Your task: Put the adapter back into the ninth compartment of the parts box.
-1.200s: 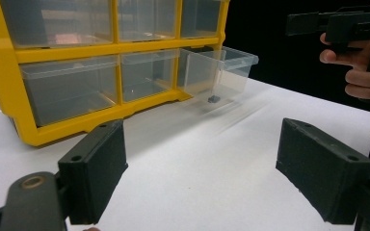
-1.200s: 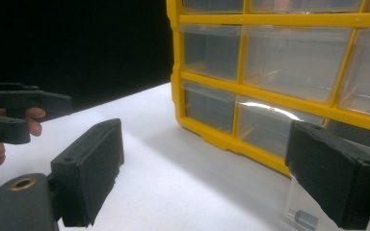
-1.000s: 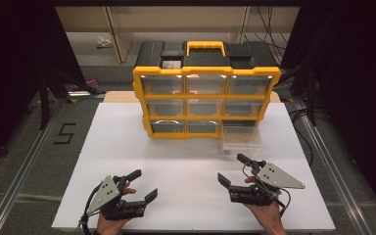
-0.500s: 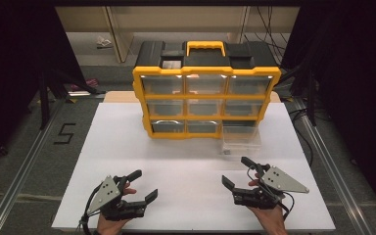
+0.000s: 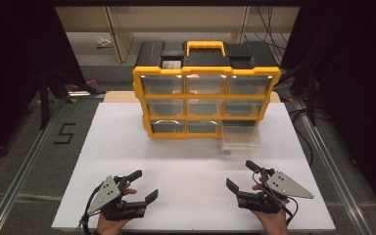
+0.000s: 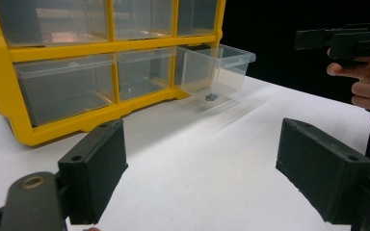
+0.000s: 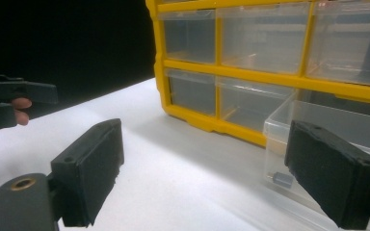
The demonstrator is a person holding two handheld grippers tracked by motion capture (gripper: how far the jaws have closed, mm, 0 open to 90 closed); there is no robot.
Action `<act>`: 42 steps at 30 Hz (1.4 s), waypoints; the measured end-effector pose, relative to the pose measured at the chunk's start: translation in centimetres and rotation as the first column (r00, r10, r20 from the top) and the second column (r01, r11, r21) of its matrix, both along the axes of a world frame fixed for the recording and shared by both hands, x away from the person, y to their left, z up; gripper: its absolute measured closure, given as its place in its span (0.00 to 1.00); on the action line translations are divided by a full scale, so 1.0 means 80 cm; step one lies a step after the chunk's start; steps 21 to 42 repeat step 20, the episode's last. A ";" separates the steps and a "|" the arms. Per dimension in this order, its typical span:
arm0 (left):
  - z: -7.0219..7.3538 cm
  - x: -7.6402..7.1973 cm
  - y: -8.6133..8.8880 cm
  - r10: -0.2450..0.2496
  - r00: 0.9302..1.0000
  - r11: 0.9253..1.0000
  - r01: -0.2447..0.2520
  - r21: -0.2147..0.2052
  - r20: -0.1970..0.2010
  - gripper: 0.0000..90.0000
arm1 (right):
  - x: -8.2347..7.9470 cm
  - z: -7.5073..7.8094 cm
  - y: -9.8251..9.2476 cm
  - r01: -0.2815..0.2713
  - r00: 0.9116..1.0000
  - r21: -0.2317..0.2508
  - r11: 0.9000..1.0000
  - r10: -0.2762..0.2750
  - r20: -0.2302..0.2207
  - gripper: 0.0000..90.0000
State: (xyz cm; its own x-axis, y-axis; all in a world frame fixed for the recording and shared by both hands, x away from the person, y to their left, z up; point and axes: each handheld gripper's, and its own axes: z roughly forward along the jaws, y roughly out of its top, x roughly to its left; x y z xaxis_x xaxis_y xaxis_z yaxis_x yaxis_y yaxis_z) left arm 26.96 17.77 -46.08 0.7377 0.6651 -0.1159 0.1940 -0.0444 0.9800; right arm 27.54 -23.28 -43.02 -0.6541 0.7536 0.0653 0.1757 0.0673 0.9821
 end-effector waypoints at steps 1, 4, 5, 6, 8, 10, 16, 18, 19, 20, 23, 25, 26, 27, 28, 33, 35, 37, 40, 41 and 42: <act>0.000 0.000 0.000 0.000 1.000 1.000 0.000 0.001 0.001 0.19 | -0.001 0.000 -0.001 0.001 1.000 0.003 1.000 -0.001 0.003 0.16; 0.000 0.000 0.000 -0.001 1.000 1.000 0.001 0.002 0.002 0.19 | -0.003 0.000 -0.001 0.004 1.000 0.004 1.000 -0.004 0.009 0.16; 0.000 0.000 -0.001 -0.001 1.000 1.000 0.001 0.002 0.002 0.19 | -0.003 0.000 -0.002 0.005 1.000 0.003 1.000 -0.005 0.009 0.16; 0.000 0.000 -0.001 -0.002 1.000 1.000 0.002 0.002 0.001 0.19 | -0.003 0.000 -0.001 0.004 1.000 0.004 1.000 -0.004 0.010 0.16; 0.000 0.000 -0.001 -0.002 1.000 1.000 0.002 0.003 0.001 0.19 | -0.003 -0.001 -0.001 0.005 1.000 0.003 1.000 -0.005 0.012 0.16; 0.000 0.000 -0.001 -0.002 1.000 1.000 0.002 0.003 0.002 0.19 | -0.002 -0.001 -0.001 0.004 1.000 0.004 1.000 -0.004 0.011 0.16; 0.000 0.000 -0.001 -0.002 1.000 1.000 0.002 0.003 0.001 0.19 | -0.002 -0.001 -0.001 0.004 1.000 0.003 1.000 -0.004 0.007 0.16; 0.000 0.000 -0.001 -0.002 1.000 1.000 0.002 0.003 0.001 0.19 | -0.002 -0.002 0.000 0.001 1.000 0.002 1.000 -0.001 0.005 0.16; 0.000 0.000 -0.001 -0.002 1.000 1.000 0.002 0.003 0.001 0.19 | -0.002 -0.002 0.000 0.000 1.000 0.004 1.000 -0.001 0.005 0.16; 0.000 0.000 -0.001 -0.002 1.000 1.000 0.002 0.003 0.001 0.19 | -0.002 -0.002 0.000 0.000 1.000 0.002 1.000 -0.001 0.004 0.16; 0.000 0.000 -0.001 -0.002 1.000 1.000 0.002 0.003 0.001 0.19 | -0.002 -0.002 0.000 0.000 1.000 0.002 1.000 -0.001 0.004 0.16; 0.000 0.000 -0.001 -0.002 1.000 1.000 0.002 0.003 0.001 0.19 | -0.002 -0.002 0.000 0.000 1.000 0.002 1.000 -0.001 0.004 0.16; 0.000 0.000 -0.001 -0.002 1.000 1.000 0.002 0.003 0.001 0.19 | -0.002 -0.002 0.000 0.000 1.000 0.002 1.000 -0.001 0.004 0.16; 0.000 0.000 -0.001 -0.002 1.000 1.000 0.002 0.003 0.001 0.19 | -0.002 -0.002 0.000 0.000 1.000 0.002 1.000 -0.001 0.004 0.16; 0.000 0.000 -0.001 -0.002 1.000 1.000 0.002 0.003 0.001 0.19 | -0.002 -0.002 0.000 0.000 1.000 0.002 1.000 -0.001 0.004 0.16; 0.000 0.000 -0.001 -0.002 1.000 1.000 0.002 0.003 0.001 0.19 | -0.002 -0.002 0.000 0.000 1.000 0.002 1.000 -0.001 0.004 0.16; 0.000 0.000 -0.001 -0.002 1.000 1.000 0.002 0.003 0.001 0.19 | -0.002 -0.002 0.000 0.000 1.000 0.002 1.000 -0.001 0.004 0.16; 0.000 0.000 -0.001 -0.002 1.000 1.000 0.002 0.003 0.001 0.19 | -0.002 -0.002 0.000 0.000 1.000 0.002 1.000 -0.001 0.004 0.16; 0.000 0.000 -0.001 -0.002 1.000 1.000 0.002 0.003 0.001 0.19 | -0.002 -0.002 0.000 0.000 1.000 0.002 1.000 -0.001 0.004 0.16; 0.000 0.000 -0.001 -0.002 1.000 1.000 0.002 0.003 0.001 0.19 | -0.002 -0.002 0.000 0.000 1.000 0.002 1.000 -0.001 0.004 0.16; 0.000 0.000 -0.001 -0.002 1.000 1.000 0.002 0.003 0.001 0.19 | -0.002 -0.002 0.000 0.000 1.000 0.002 1.000 -0.001 0.004 0.16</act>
